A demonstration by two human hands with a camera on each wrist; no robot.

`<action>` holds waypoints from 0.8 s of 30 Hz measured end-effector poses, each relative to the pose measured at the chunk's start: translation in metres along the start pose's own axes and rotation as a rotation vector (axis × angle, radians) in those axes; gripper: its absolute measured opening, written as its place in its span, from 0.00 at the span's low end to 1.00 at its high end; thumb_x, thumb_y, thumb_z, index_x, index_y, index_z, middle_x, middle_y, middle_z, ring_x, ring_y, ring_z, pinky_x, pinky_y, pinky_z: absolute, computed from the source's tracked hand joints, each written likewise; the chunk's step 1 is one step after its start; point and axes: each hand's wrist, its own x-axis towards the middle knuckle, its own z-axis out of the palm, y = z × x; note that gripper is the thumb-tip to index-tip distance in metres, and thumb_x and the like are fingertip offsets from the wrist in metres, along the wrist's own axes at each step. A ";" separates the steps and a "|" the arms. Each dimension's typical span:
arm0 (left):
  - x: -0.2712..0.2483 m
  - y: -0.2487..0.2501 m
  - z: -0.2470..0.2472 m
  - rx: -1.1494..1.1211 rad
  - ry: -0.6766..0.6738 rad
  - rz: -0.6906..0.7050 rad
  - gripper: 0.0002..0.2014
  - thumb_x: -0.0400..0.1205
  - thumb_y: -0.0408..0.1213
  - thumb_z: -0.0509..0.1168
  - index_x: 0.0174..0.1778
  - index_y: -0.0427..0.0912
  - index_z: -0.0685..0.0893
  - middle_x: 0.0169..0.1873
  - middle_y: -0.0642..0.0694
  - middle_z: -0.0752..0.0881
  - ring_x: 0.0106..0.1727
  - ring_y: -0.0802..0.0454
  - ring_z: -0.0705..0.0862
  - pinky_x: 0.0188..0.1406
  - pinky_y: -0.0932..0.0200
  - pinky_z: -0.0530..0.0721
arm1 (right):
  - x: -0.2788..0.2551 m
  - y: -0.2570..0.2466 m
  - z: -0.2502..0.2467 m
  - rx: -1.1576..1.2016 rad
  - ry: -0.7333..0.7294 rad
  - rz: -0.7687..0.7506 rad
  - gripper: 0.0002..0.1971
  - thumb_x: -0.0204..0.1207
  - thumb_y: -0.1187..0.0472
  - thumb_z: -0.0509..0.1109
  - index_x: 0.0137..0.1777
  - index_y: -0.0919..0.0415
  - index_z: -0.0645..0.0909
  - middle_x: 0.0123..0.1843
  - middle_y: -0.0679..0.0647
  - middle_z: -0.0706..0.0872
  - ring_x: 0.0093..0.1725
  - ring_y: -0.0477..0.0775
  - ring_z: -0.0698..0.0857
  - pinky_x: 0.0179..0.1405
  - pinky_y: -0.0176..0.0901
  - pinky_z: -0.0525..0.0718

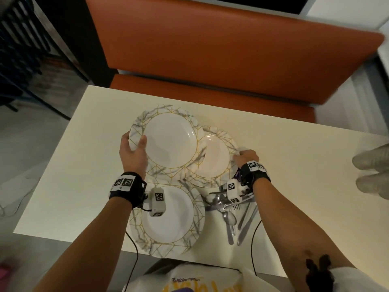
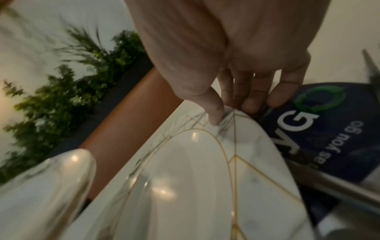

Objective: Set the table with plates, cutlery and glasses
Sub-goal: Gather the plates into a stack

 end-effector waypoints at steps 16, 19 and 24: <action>-0.013 0.039 0.035 0.058 0.019 0.224 0.14 0.88 0.43 0.67 0.69 0.52 0.79 0.60 0.55 0.86 0.62 0.56 0.86 0.67 0.53 0.84 | 0.002 0.008 -0.124 0.267 0.310 -0.219 0.15 0.86 0.56 0.62 0.66 0.59 0.83 0.64 0.60 0.86 0.61 0.63 0.83 0.55 0.44 0.76; -0.021 0.036 0.043 0.026 -0.030 0.170 0.09 0.89 0.40 0.67 0.61 0.59 0.78 0.54 0.63 0.84 0.56 0.67 0.83 0.62 0.56 0.82 | -0.002 0.008 -0.132 0.331 0.263 -0.232 0.14 0.83 0.54 0.64 0.63 0.56 0.85 0.64 0.57 0.87 0.64 0.62 0.83 0.67 0.52 0.80; -0.037 0.031 0.053 -0.076 -0.120 0.018 0.14 0.88 0.35 0.67 0.52 0.65 0.81 0.56 0.56 0.88 0.60 0.57 0.87 0.61 0.56 0.83 | -0.018 0.002 -0.104 0.523 0.138 -0.184 0.10 0.80 0.54 0.66 0.53 0.49 0.88 0.46 0.55 0.90 0.45 0.61 0.87 0.45 0.51 0.87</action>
